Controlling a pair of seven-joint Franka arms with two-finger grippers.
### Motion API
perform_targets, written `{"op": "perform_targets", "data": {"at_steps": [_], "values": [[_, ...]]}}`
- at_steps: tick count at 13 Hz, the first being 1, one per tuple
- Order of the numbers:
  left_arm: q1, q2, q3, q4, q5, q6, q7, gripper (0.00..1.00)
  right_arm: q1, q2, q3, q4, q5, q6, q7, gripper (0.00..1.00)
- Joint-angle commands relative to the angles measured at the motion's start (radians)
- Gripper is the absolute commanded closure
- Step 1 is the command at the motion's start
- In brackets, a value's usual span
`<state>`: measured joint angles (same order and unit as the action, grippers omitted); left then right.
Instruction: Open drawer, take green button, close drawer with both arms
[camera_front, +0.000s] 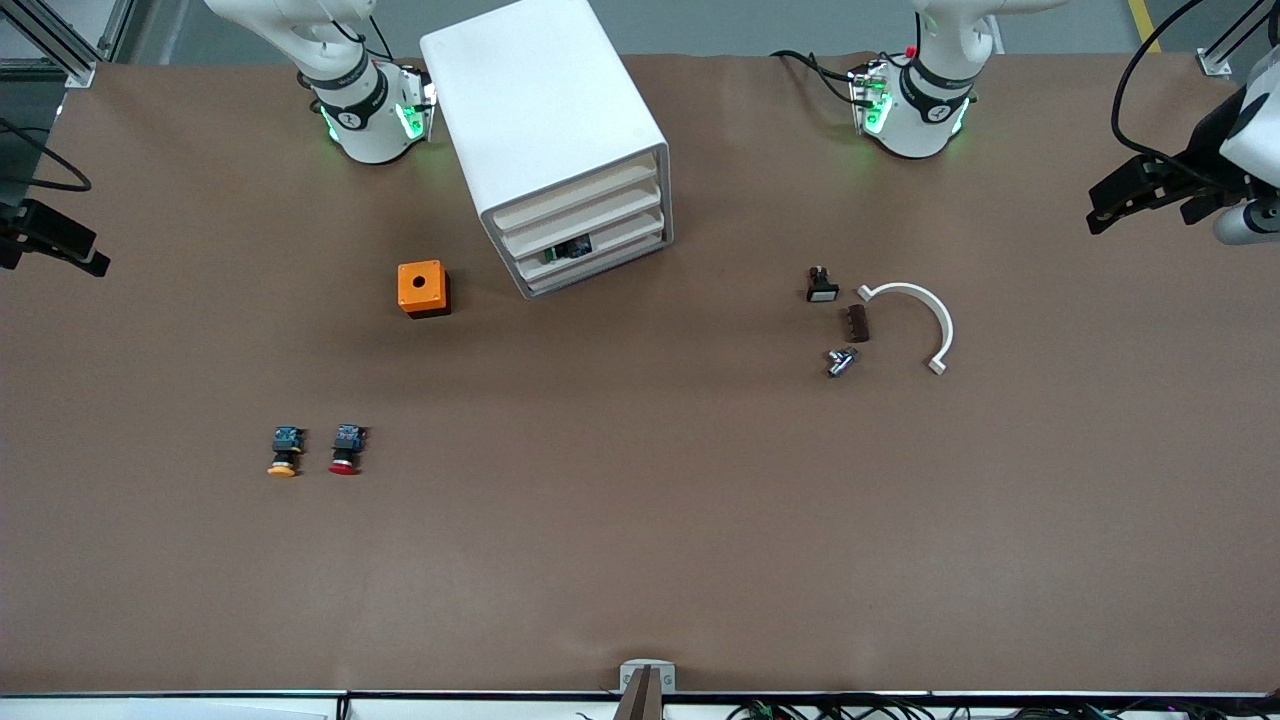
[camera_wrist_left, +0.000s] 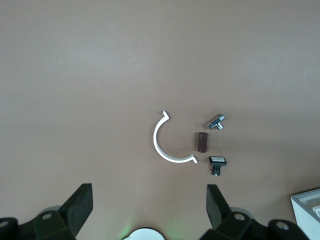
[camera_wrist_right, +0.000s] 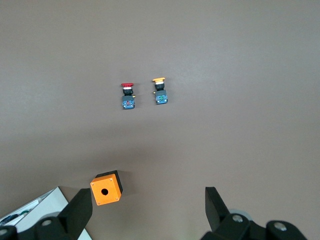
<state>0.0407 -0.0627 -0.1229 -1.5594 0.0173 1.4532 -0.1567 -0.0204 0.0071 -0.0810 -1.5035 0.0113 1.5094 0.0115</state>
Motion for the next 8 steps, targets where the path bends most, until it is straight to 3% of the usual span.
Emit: {"op": "perform_targets", "data": {"at_steps": [1, 8], "values": [[0.020, -0.003, 0.000, 0.013, -0.010, -0.016, 0.016, 0.00, -0.024, 0.002, 0.017, 0.013, -0.011, -0.017, 0.012, 0.00], [0.011, 0.058, -0.011, 0.013, -0.011, -0.013, 0.022, 0.00, -0.023, 0.001, 0.017, 0.008, -0.011, -0.017, 0.013, 0.00]]}}
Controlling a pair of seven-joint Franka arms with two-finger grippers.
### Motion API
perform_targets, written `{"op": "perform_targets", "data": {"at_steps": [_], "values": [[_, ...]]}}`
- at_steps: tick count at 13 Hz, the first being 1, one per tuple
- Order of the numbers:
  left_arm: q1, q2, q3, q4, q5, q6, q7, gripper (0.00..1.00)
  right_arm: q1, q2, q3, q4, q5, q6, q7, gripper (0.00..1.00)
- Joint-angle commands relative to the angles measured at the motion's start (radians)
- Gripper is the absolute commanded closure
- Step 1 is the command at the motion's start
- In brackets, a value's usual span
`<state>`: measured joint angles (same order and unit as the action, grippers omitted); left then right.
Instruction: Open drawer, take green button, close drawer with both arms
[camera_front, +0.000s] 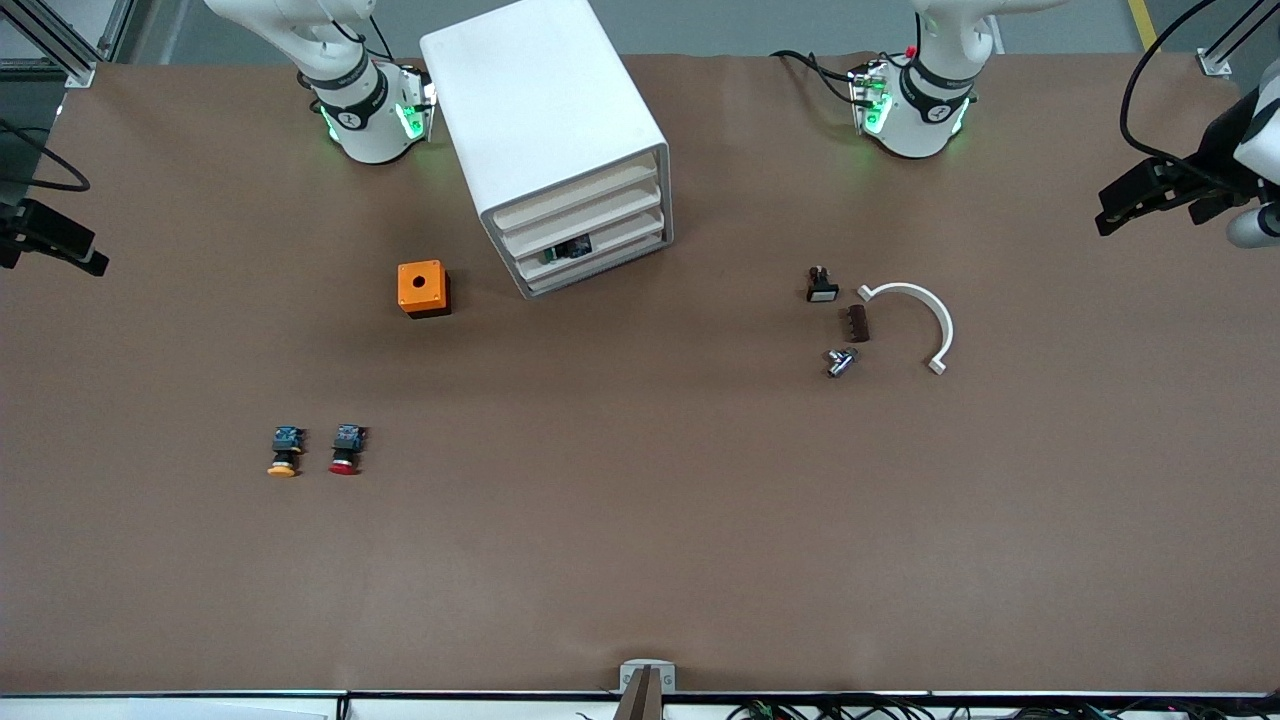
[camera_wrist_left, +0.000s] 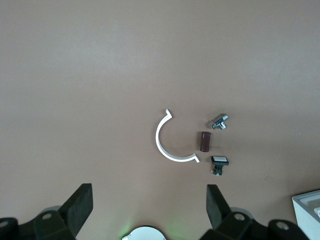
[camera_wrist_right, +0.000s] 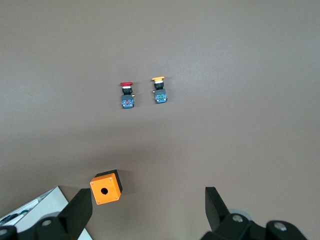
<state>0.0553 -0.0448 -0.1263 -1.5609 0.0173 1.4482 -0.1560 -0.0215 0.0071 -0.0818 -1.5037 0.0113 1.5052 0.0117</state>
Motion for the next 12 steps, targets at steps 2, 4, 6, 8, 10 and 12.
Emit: {"op": "perform_targets", "data": {"at_steps": [2, 4, 6, 8, 10, 12], "values": [[-0.018, 0.100, -0.016, 0.007, -0.020, -0.008, 0.007, 0.00, -0.023, 0.001, 0.017, 0.007, -0.011, -0.013, 0.013, 0.00], [-0.047, 0.179, -0.027, 0.012, -0.016, 0.000, -0.029, 0.00, -0.023, 0.001, 0.017, 0.005, -0.011, -0.014, 0.013, 0.00], [-0.069, 0.259, -0.027, 0.013, -0.022, 0.030, -0.155, 0.00, -0.023, 0.001, 0.017, 0.005, -0.011, -0.013, 0.013, 0.00], [-0.099, 0.340, -0.030, 0.021, -0.019, 0.066, -0.268, 0.00, -0.023, 0.001, 0.016, 0.003, -0.013, -0.014, 0.014, 0.00], [-0.124, 0.429, -0.032, 0.054, -0.028, 0.075, -0.428, 0.00, -0.025, 0.001, 0.016, -0.001, -0.013, -0.011, 0.022, 0.00], [-0.179, 0.512, -0.032, 0.097, -0.066, 0.086, -0.624, 0.00, -0.026, 0.002, 0.016, -0.001, -0.013, -0.010, 0.022, 0.00]]}}
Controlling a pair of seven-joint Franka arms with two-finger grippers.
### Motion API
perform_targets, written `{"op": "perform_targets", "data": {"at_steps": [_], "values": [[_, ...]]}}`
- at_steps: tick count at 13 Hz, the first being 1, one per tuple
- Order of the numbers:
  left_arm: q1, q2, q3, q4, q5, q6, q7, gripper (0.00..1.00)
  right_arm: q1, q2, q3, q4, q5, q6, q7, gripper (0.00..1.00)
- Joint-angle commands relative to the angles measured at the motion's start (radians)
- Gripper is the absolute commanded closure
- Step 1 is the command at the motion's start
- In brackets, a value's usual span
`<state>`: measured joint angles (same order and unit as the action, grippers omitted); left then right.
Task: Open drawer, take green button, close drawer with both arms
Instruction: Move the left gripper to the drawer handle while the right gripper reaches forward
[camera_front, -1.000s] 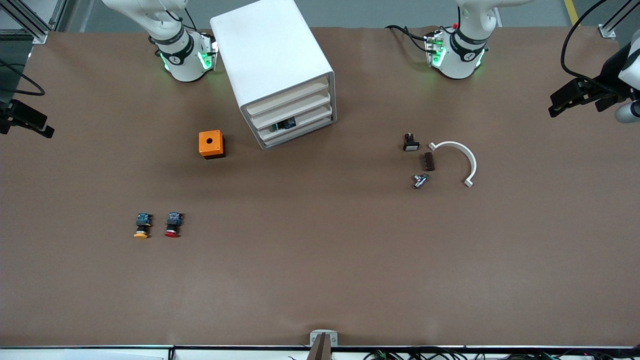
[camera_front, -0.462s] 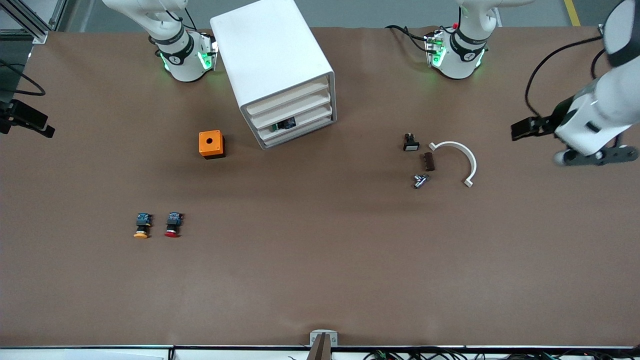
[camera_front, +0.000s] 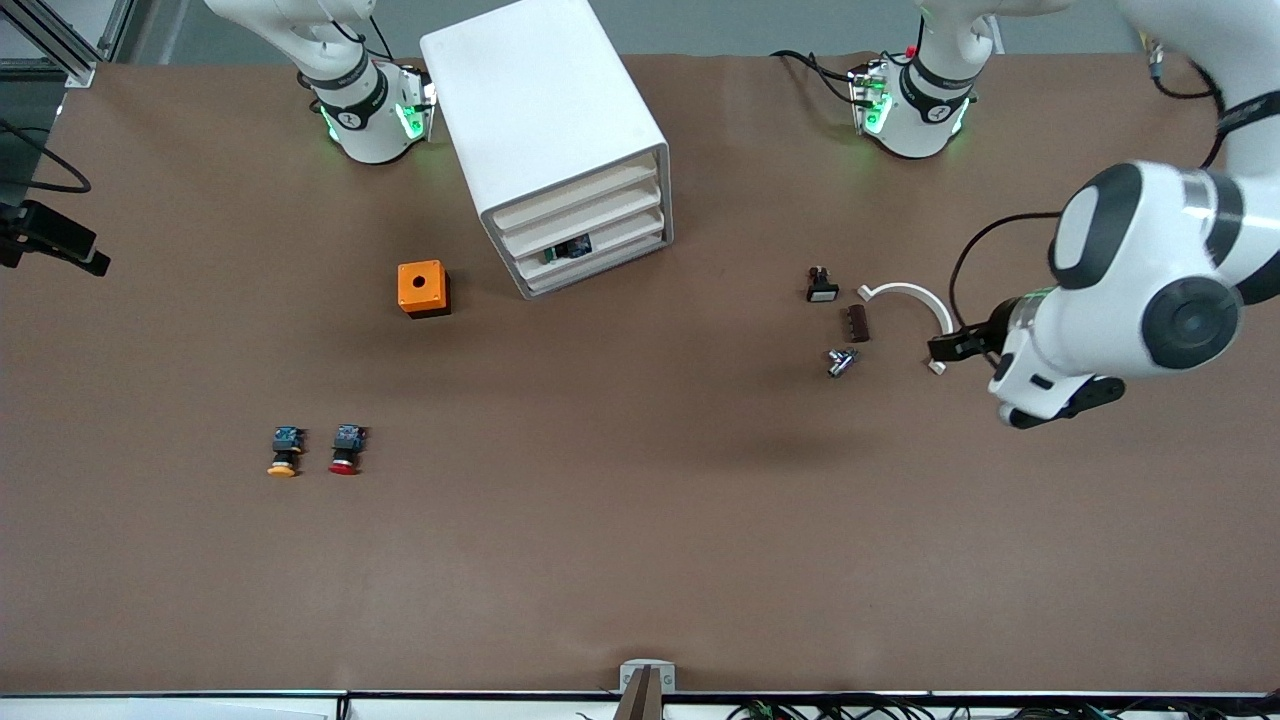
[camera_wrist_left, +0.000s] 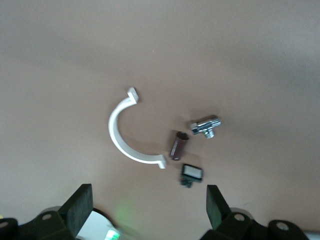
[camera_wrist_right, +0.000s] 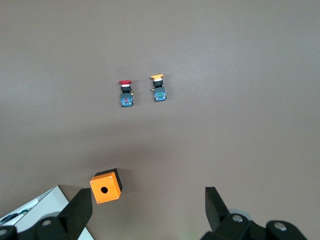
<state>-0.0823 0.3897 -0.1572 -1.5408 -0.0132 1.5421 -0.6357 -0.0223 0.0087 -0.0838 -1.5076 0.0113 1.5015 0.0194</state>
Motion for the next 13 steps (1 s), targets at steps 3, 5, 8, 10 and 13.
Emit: {"op": "perform_targets", "data": {"at_steps": [3, 5, 8, 10, 13], "values": [[-0.121, 0.188, -0.001, 0.131, -0.122, 0.041, -0.425, 0.00, -0.041, 0.008, 0.019, -0.002, -0.011, -0.009, 0.141, 0.00], [-0.189, 0.236, -0.001, 0.133, -0.139, 0.067, -0.571, 0.00, -0.033, 0.008, 0.021, -0.026, -0.010, -0.018, 0.273, 0.00], [-0.258, 0.285, -0.001, 0.131, -0.238, 0.069, -0.842, 0.00, -0.013, 0.020, 0.024, -0.026, 0.007, -0.064, 0.452, 0.00], [-0.293, 0.323, -0.001, 0.131, -0.324, 0.069, -1.015, 0.00, -0.005, 0.040, 0.024, -0.026, 0.074, -0.073, 0.586, 0.00], [-0.315, 0.365, -0.001, 0.123, -0.482, 0.067, -1.257, 0.00, 0.034, 0.065, 0.026, -0.025, 0.107, -0.078, 0.729, 0.00]]}}
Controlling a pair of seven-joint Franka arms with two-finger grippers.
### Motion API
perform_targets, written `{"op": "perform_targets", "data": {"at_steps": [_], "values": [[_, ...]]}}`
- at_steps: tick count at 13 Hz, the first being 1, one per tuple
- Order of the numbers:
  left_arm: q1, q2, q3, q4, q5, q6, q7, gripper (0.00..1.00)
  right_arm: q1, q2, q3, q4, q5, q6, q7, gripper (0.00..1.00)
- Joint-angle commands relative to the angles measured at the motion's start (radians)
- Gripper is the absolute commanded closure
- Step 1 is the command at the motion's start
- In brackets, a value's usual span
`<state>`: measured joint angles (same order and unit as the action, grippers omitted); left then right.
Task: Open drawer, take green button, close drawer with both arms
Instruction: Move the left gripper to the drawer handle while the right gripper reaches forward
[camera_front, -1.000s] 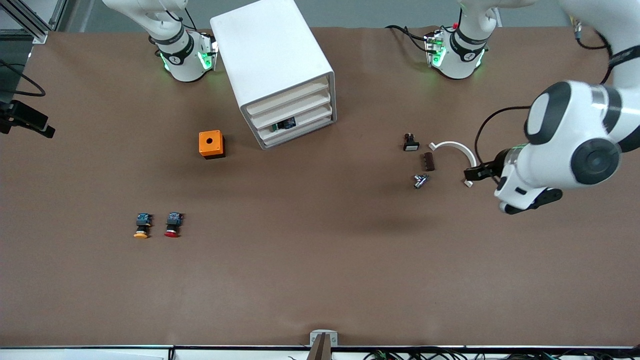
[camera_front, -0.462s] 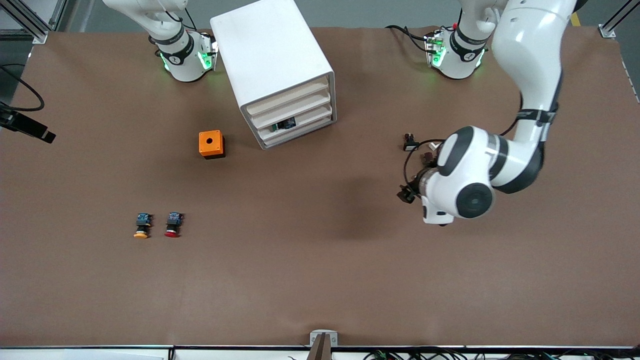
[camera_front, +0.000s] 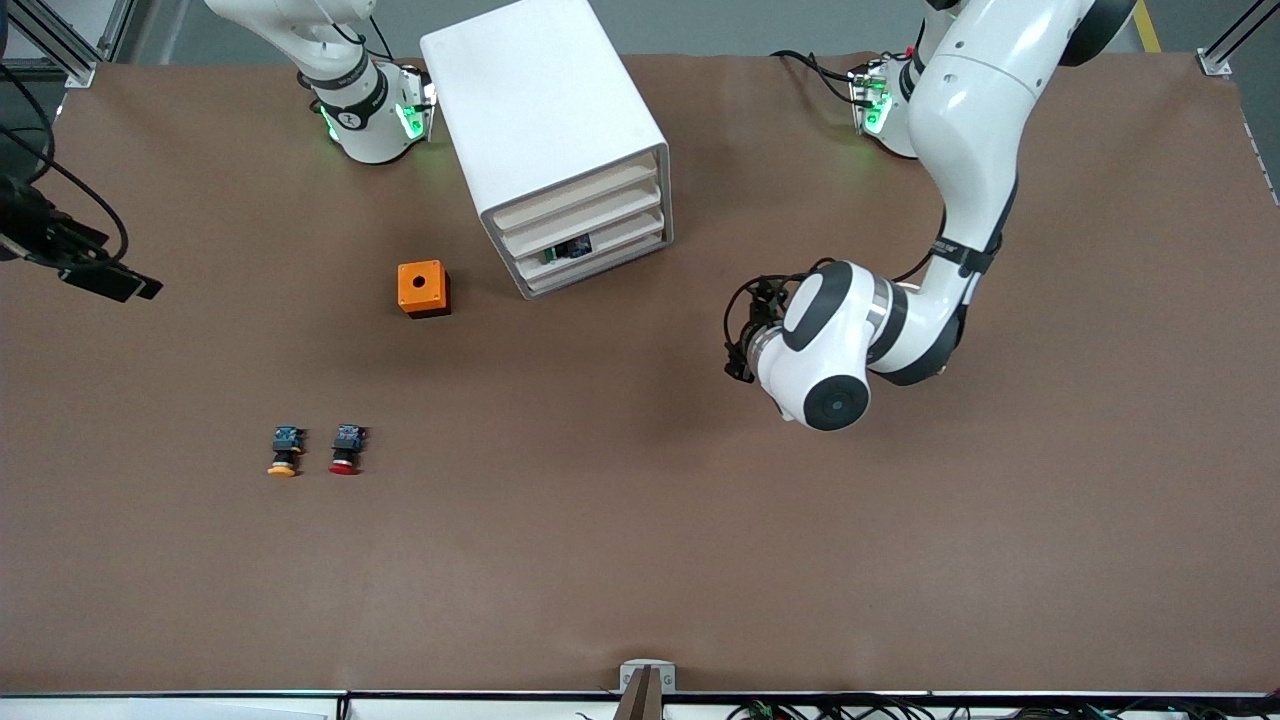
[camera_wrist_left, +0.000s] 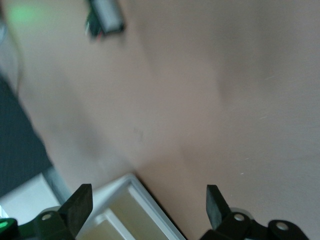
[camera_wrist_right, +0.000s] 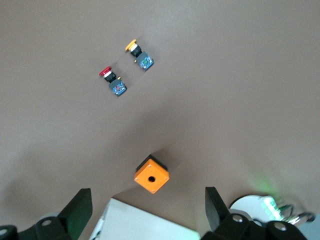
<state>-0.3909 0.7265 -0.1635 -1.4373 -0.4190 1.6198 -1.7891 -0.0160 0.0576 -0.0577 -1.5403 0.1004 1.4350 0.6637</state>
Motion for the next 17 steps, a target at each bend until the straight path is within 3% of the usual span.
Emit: {"op": "perform_targets", "data": {"at_steps": [1, 3, 6, 9, 14, 16, 17], "values": [[-0.017, 0.034, 0.005, 0.015, -0.139, -0.011, -0.143, 0.00, 0.034, 0.025, -0.001, 0.008, 0.044, -0.011, 0.120, 0.00], [-0.017, 0.074, 0.007, 0.011, -0.272, -0.021, -0.272, 0.01, 0.053, 0.057, -0.001, 0.011, 0.100, -0.005, 0.192, 0.00], [-0.071, 0.120, 0.007, 0.005, -0.312, -0.021, -0.471, 0.03, 0.093, 0.097, -0.001, 0.015, 0.122, 0.001, 0.234, 0.00], [-0.088, 0.171, 0.005, 0.005, -0.465, -0.023, -0.602, 0.12, 0.090, 0.125, -0.001, 0.015, 0.231, -0.001, 0.310, 0.00], [-0.158, 0.208, 0.005, 0.003, -0.520, -0.024, -0.682, 0.17, 0.145, 0.160, -0.001, 0.015, 0.266, 0.045, 0.425, 0.00], [-0.175, 0.217, 0.004, 0.006, -0.523, -0.024, -0.676, 0.32, 0.181, 0.169, -0.001, 0.015, 0.266, 0.085, 0.490, 0.00], [-0.177, 0.221, 0.005, 0.005, -0.538, -0.024, -0.676, 0.33, 0.197, 0.171, -0.001, 0.015, 0.266, 0.105, 0.517, 0.00]]}}
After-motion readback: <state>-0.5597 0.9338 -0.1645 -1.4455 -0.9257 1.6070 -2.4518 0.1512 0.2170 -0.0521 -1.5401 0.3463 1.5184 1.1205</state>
